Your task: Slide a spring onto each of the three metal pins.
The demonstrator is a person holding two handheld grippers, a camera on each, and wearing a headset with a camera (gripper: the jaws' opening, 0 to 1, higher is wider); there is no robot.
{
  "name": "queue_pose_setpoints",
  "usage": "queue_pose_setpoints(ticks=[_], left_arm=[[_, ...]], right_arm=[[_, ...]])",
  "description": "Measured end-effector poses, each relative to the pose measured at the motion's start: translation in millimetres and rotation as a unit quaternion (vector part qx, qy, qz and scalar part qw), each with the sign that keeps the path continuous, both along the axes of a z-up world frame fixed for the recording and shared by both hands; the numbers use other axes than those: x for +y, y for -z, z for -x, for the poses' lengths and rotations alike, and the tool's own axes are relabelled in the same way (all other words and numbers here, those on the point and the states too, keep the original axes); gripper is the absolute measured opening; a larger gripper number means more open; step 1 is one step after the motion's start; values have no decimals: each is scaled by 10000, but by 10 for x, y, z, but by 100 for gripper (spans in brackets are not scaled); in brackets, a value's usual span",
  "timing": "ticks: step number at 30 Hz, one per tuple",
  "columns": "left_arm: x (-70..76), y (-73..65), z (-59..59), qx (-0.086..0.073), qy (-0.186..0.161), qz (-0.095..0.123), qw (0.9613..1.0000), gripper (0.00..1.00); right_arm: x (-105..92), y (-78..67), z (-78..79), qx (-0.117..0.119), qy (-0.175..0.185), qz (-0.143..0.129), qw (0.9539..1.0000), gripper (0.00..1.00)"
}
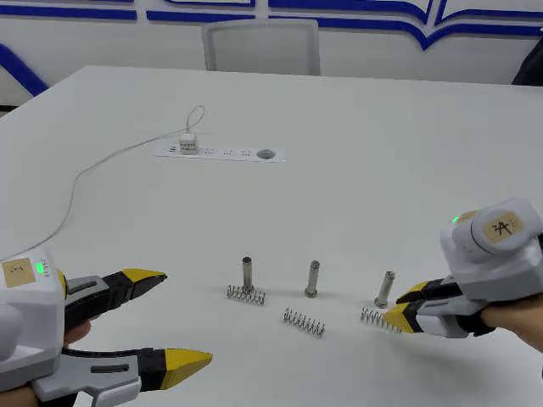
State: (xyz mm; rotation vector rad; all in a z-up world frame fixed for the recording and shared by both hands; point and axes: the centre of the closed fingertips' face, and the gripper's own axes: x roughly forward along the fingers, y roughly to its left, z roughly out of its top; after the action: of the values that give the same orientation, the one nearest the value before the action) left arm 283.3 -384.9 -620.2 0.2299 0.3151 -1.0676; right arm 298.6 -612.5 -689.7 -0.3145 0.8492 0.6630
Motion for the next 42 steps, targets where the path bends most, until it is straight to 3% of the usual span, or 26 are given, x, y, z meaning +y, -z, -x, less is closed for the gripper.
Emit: queue_pose_setpoints(ticks=[9, 19, 31, 42], left_arm=[[-3, 13, 7, 20, 20, -12, 10000, 69], [0, 18, 15, 37, 23, -15, 10000, 68], [-67, 57, 64, 75, 210, -89, 9997, 67], [-285, 105, 143, 97, 751, -274, 9967, 65]], right_arm=[[31, 123, 40, 144, -581, 320, 9977, 18], [-10, 203, 24, 431, -868, 405, 9945, 17], [2, 194, 36, 455, -887, 466, 9939, 12], [27, 145, 168, 452, -769, 441, 9950, 12]])
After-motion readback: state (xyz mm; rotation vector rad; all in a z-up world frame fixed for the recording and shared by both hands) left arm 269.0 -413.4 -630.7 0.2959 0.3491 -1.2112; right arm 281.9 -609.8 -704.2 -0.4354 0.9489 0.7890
